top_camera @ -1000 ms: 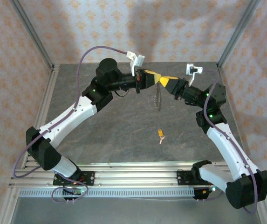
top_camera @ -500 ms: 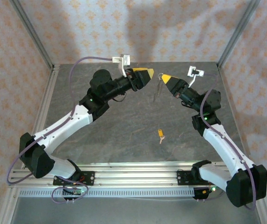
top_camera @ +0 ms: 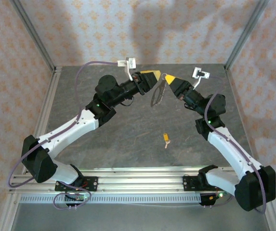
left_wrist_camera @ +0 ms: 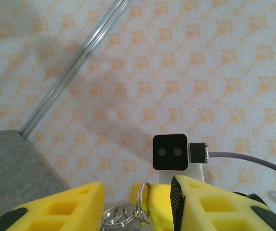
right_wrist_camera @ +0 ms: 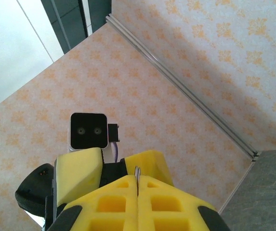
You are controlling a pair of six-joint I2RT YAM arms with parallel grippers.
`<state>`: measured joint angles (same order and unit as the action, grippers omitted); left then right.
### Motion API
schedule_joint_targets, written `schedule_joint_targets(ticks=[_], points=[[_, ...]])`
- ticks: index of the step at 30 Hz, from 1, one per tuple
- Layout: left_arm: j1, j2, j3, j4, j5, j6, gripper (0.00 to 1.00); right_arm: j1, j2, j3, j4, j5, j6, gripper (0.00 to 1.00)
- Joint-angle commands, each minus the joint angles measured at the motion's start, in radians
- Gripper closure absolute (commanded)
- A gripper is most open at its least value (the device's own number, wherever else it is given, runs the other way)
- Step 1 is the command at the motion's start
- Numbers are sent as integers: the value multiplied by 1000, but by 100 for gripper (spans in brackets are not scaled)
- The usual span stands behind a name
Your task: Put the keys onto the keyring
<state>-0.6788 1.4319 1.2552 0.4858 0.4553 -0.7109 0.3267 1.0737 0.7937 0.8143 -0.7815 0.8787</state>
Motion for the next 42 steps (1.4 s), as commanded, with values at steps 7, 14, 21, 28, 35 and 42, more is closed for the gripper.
schedule_joint_targets(ticks=[7, 14, 21, 28, 35, 42], points=[[-11, 30, 30, 49, -4, -9, 58, 7, 5, 27, 105, 4, 17, 100], [-13, 43, 46, 50, 6, -7, 58, 6, 11, 28, 105, -1, 19, 100], [-19, 61, 65, 49, 16, -7, 59, 8, 17, 26, 110, -4, 22, 100], [-25, 76, 75, 47, 19, -5, 61, 11, 20, 28, 105, -9, 19, 100], [-25, 76, 78, 47, 9, -4, 66, 11, 17, 20, 99, -12, 13, 100], [-26, 74, 73, 56, 0, -4, 82, 11, 13, 16, 89, -16, 8, 100]])
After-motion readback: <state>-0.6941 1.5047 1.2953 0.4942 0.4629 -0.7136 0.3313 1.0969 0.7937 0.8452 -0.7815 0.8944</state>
